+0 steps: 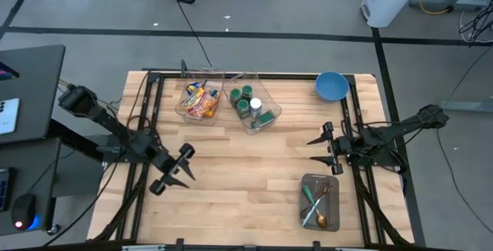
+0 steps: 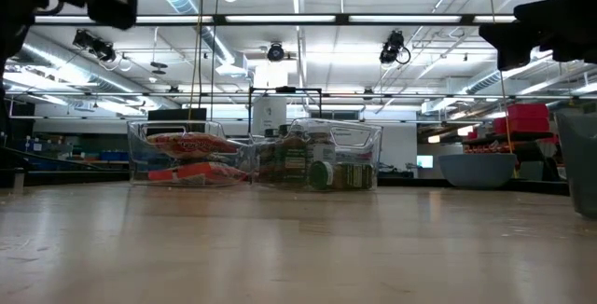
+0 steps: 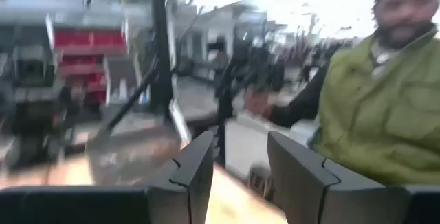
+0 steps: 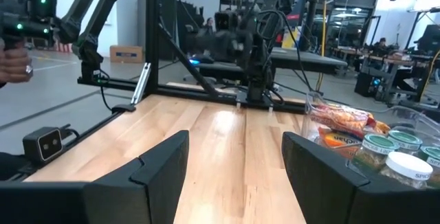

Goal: Pick & Place Food Item
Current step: Return to Home Position

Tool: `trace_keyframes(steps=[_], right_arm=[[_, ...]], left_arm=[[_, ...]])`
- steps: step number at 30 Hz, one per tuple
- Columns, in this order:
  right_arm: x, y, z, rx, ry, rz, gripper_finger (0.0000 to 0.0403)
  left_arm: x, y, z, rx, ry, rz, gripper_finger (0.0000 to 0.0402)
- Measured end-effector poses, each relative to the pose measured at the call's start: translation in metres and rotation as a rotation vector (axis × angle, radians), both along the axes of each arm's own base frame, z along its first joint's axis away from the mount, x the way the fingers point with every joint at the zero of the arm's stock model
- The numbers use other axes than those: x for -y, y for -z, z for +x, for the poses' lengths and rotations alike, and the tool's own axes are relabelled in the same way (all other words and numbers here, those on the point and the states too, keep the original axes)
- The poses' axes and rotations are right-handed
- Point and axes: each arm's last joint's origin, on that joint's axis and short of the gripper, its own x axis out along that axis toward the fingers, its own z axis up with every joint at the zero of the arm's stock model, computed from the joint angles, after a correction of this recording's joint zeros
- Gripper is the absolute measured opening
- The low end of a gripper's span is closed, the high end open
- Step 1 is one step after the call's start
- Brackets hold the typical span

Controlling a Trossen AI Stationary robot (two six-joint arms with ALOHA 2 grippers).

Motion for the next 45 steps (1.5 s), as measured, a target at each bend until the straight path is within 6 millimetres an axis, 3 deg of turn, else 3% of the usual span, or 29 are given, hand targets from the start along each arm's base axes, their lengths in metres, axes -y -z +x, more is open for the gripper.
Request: trace_keyframes(steps=[6, 18, 24, 31, 35, 45], right_arm=[[0.000, 0.002, 0.000, -0.018, 0.000, -0.006, 0.0244], [0.000, 0.002, 0.000, -0.018, 0.000, -0.006, 0.0244], [0.000, 0.002, 0.000, -0.017, 0.000, -0.006, 0.0244], [0.000, 0.002, 0.000, -0.015, 0.000, -0.018, 0.0244], [0.000, 0.002, 0.000, -0.012, 0.000, -0.028, 0.0244], [0.001, 0.001, 0.000, -0.008, 0.032, -0.044, 0.0244]], left_arm=[[-0.009, -0.005, -0.016, 0.065, -0.016, -0.044, 0.0145], [-0.023, -0.008, -0.036, -0.010, -0.086, -0.005, 0.0145], [-0.034, 0.004, -0.044, -0.132, -0.277, 0.035, 0.0145], [-0.038, 0.014, -0.053, -0.224, -0.237, 0.058, 0.0145], [-0.040, 0.014, -0.054, -0.242, -0.229, 0.054, 0.0145], [-0.062, 0.021, -0.042, -0.325, -0.395, 0.059, 0.0145]])
